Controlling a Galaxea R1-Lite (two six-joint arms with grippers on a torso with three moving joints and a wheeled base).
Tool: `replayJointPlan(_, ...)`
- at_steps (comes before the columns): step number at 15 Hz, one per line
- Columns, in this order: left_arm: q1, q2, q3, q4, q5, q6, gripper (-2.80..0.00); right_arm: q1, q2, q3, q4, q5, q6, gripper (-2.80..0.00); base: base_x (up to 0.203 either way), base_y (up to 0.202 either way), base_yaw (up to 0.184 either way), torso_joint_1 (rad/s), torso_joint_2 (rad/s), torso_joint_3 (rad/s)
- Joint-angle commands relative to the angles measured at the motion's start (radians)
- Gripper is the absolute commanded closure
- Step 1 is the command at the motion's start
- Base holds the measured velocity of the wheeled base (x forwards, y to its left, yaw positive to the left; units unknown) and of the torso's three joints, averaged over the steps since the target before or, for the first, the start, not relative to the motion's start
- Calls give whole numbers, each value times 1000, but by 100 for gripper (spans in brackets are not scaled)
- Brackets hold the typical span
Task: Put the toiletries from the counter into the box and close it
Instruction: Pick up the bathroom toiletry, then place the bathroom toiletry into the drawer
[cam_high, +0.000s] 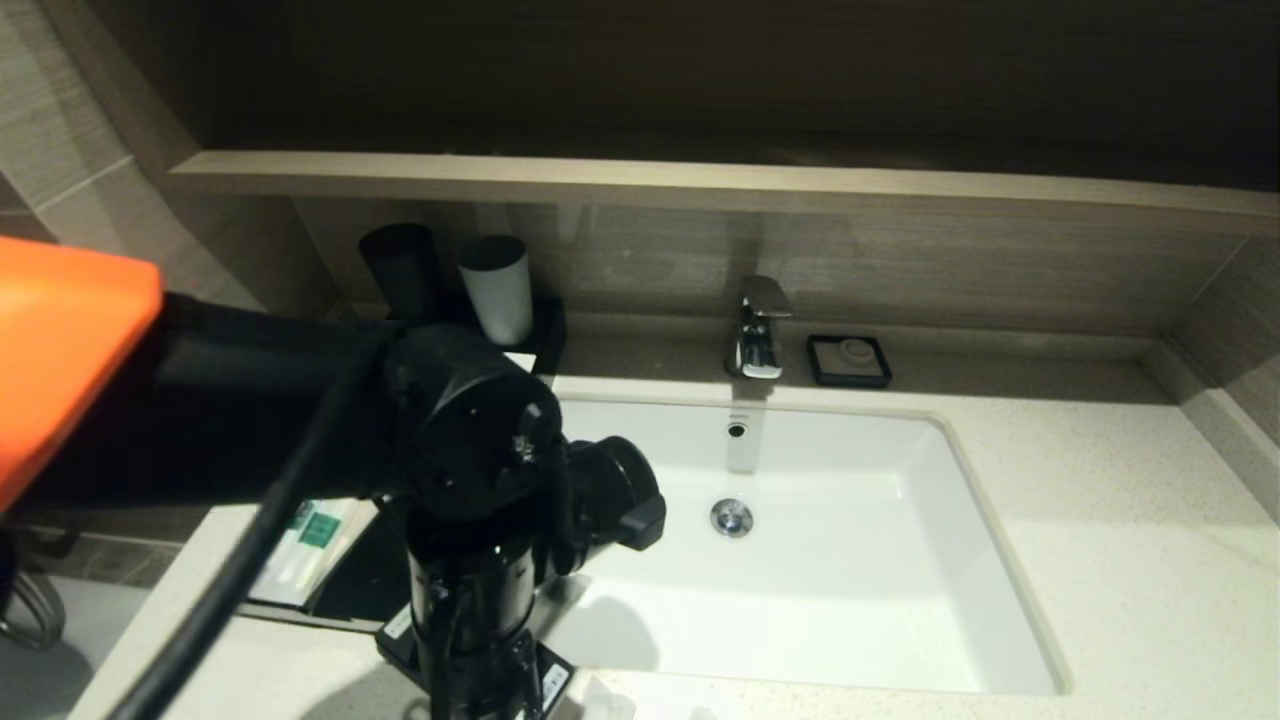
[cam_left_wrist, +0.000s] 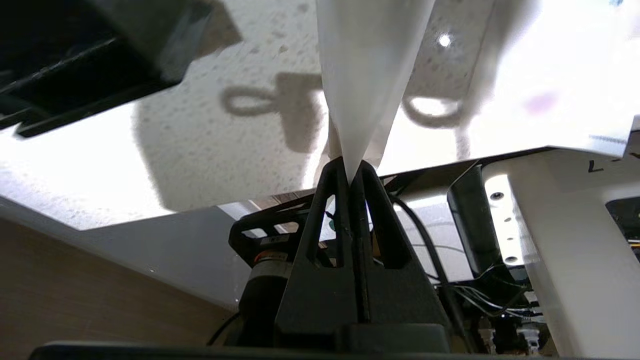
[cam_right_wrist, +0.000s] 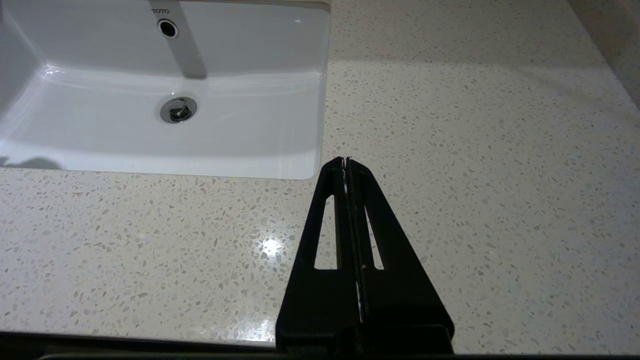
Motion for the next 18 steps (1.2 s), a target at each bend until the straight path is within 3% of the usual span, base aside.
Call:
replayJointPlan(1,0,-46,-13,20,12,-4,0,0,-1,0,1,0,0,0,0,0,0,0,0,0)
replayJointPlan(10,30,-153,-78,145,69,-58,0,0,-1,0,0,0,0,0,0,0,0,0,0,0)
replayJointPlan(18,209,-258,-88,201,81,-76,0,0,-1,0,0,0,0,0,0,0,0,0,0,0)
